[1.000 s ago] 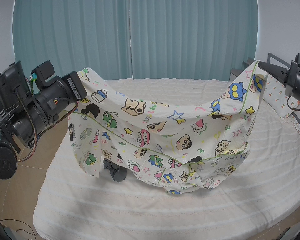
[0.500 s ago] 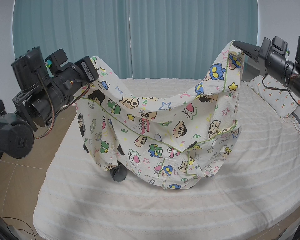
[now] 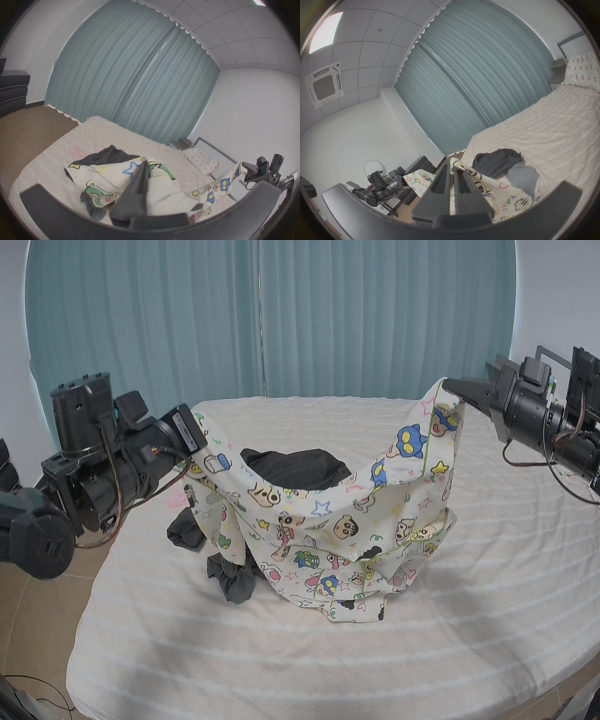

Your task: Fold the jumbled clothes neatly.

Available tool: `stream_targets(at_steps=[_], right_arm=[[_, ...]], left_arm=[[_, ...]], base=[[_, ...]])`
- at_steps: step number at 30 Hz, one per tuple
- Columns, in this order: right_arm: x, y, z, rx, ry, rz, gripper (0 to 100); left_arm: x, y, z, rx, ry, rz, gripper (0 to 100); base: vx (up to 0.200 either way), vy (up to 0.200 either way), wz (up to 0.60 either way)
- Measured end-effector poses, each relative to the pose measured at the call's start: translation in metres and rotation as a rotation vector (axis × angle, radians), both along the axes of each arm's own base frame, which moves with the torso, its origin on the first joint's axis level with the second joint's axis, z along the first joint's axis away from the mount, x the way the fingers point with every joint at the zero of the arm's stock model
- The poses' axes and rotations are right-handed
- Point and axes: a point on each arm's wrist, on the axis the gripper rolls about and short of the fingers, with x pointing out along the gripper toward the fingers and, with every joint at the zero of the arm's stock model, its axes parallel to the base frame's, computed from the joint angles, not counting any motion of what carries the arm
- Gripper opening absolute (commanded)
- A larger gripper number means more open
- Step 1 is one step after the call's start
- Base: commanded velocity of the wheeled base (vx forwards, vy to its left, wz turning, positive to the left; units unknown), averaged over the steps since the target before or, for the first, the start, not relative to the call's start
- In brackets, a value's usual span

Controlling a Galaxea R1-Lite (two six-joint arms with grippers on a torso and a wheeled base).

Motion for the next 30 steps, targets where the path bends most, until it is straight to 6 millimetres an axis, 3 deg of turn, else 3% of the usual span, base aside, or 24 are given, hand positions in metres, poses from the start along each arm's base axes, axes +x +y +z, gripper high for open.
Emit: stream_targets(at_steps=[8,21,30], right_arm=[[-0.006,0.002,-0.016,-0.007,0.045,0.016,0],[-0.013,0.005,-0.031,0.027,0.099,0.038,0],[-0.014,0.006,-0.035,0.034,0.102,0.045,0]], left_arm=[[-0.016,0.003,-0.018,0.026,0.065,-0.01,0],[-0.025,0.004,-0.023,-0.02,0.1,-0.016,0],[-0.029,0.004,-0.033,-0.006,0.134,-0.024,0]], base=[[0.0,0.0,0.0],[0.0,0.0,0.0],[-0.2,0.0,0.0]])
